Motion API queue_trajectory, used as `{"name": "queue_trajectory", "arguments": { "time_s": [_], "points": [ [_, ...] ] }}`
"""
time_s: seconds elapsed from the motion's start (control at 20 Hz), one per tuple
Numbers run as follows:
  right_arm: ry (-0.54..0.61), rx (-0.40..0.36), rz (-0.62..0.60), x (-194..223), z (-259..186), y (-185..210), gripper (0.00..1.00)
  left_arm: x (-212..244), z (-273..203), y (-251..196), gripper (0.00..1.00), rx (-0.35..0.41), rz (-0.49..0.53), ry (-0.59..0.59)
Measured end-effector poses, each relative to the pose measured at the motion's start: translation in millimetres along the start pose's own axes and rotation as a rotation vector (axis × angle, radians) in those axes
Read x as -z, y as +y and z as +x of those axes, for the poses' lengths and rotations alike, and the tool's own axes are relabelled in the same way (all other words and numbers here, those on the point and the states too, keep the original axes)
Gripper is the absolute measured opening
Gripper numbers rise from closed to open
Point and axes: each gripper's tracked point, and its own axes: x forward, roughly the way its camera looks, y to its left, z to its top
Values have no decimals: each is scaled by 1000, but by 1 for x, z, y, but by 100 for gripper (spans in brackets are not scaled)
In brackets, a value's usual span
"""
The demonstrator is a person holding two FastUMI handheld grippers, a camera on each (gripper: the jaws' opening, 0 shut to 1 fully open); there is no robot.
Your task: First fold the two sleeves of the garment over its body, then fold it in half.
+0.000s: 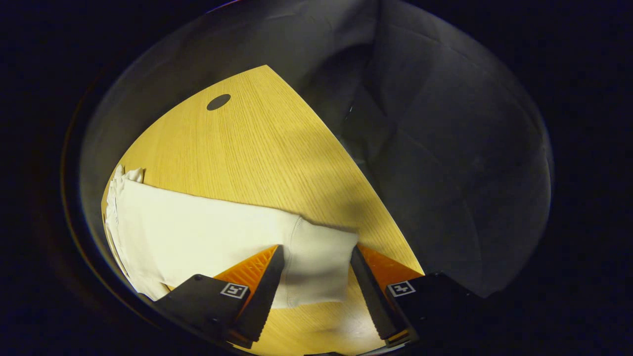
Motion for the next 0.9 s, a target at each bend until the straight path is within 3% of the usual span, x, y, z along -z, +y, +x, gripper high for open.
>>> {"name": "queue_trajectory", "arguments": {
  "time_s": [0.15, 0.25, 0.35, 0.55, 0.65, 0.7, 0.9],
  "points": [
    [1, -3, 3, -2, 1, 3, 72, 1, 1, 4, 100, 17, 7, 1],
    [-9, -9, 33, -6, 2, 4, 70, 2, 1, 8, 100, 21, 12, 1],
    [1, 13, 84, -4, 1, 5, 21, 1, 1, 10, 100, 32, -2, -6],
    [16, 41, -29, 5, -2, 10, 11, 8, 5, 18, 100, 33, -16, 10],
    [16, 58, -22, 6, 0, 12, 11, 7, 5, 19, 100, 42, -13, 7],
    [18, 62, -17, 5, -3, 12, 4, 7, 6, 20, 100, 48, -7, 9],
    [20, 60, 10, 4, -6, 12, 4, -2, 10, 18, 100, 87, -4, -14]
  ]
}}
